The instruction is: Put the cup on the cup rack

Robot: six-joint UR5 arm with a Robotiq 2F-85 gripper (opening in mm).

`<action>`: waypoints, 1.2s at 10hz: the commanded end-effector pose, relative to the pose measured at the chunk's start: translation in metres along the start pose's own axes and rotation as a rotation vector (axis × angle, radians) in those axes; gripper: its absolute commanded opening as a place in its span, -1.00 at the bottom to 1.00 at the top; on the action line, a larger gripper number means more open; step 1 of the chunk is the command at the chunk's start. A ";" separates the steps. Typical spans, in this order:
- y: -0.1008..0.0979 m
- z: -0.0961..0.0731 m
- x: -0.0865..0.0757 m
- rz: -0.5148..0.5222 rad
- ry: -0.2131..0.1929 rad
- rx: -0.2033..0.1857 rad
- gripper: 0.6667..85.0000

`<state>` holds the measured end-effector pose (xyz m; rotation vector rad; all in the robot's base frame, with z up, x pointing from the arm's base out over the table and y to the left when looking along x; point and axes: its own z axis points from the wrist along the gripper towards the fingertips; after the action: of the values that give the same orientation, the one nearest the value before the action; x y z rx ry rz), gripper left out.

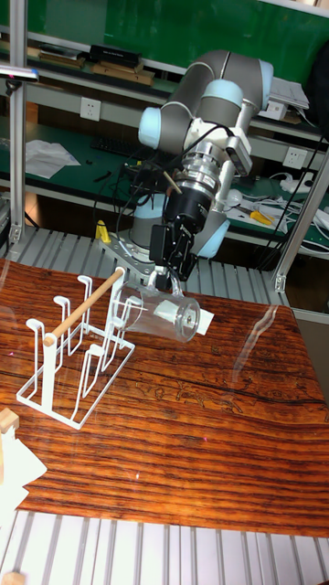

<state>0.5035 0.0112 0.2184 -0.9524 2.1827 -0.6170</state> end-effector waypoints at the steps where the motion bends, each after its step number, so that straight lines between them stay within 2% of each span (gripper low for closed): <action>1: 0.012 0.011 -0.003 0.038 0.009 -0.033 -0.99; 4: 0.018 0.018 -0.001 0.028 0.033 -0.038 -0.99; 6: 0.024 0.027 0.000 0.024 0.058 -0.028 -0.99; 8: 0.032 0.029 0.005 0.013 0.092 -0.033 -0.99; 10: 0.037 0.030 0.013 0.023 0.122 -0.046 -0.99; 11: 0.039 0.033 0.013 0.046 0.113 -0.067 -0.99; 12: 0.038 0.034 0.016 0.036 0.118 -0.070 -0.99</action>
<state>0.5049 0.0204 0.1732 -0.9447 2.3019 -0.6205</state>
